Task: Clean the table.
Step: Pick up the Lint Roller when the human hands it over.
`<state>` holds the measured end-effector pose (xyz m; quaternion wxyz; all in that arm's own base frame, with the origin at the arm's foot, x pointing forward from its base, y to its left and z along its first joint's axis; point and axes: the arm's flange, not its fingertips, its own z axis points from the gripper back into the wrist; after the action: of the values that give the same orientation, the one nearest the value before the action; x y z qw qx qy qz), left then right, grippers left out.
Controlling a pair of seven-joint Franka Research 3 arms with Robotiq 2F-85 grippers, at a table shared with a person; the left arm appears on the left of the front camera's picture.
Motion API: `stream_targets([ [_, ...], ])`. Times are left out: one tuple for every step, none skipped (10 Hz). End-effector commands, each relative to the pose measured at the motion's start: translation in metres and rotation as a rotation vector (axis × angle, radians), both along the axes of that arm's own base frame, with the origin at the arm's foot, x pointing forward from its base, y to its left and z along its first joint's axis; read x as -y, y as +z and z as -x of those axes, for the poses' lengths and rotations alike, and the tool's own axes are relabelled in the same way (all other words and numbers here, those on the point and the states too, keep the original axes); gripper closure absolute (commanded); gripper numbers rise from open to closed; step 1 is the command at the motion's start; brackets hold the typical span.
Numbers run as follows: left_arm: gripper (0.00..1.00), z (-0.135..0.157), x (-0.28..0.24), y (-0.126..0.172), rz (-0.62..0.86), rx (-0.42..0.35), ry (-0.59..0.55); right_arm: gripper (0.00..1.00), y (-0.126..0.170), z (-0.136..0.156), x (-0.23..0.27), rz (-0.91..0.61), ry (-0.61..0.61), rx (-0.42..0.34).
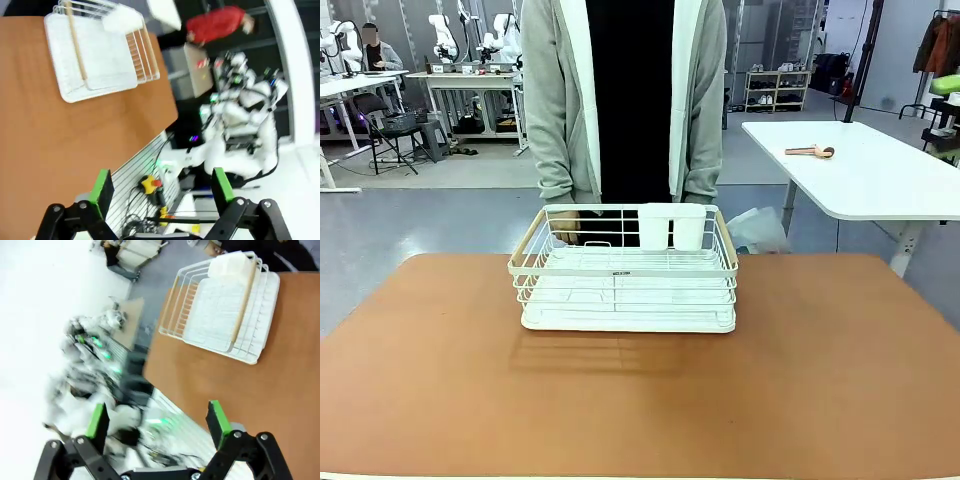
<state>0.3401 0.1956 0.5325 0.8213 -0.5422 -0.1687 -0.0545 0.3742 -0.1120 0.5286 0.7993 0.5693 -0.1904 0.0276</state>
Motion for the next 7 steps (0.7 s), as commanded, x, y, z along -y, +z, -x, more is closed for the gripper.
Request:
stream_targets([
  [0.00, 0.008, -0.052, -0.041, 0.109, -0.046, 0.183, 0.00, -0.042, -0.001, 0.050, -0.112, -0.104, -0.073],
  [0.00, 0.017, -0.070, -0.061, 0.127, -0.095, 0.231, 0.00, -0.067, 0.003, 0.072, -0.160, -0.137, -0.099],
  [0.00, 0.018, -0.077, -0.081, 0.126, -0.170, 0.254, 0.00, -0.087, 0.005, 0.085, -0.181, -0.156, -0.112],
  [0.00, 0.011, -0.077, -0.092, 0.139, -0.207, 0.276, 0.00, -0.101, 0.000, 0.087, -0.175, -0.161, -0.148],
  [0.00, -0.005, -0.063, -0.098, 0.117, -0.237, 0.258, 0.00, -0.077, 0.022, 0.092, -0.172, -0.165, -0.128],
  [0.00, 0.033, -0.094, -0.097, 0.128, -0.190, 0.292, 0.00, -0.077, 0.022, 0.092, -0.172, -0.165, -0.128],
  [0.00, 0.033, -0.094, -0.097, 0.128, -0.190, 0.292, 0.00, -0.077, 0.022, 0.092, -0.172, -0.165, -0.128],
])
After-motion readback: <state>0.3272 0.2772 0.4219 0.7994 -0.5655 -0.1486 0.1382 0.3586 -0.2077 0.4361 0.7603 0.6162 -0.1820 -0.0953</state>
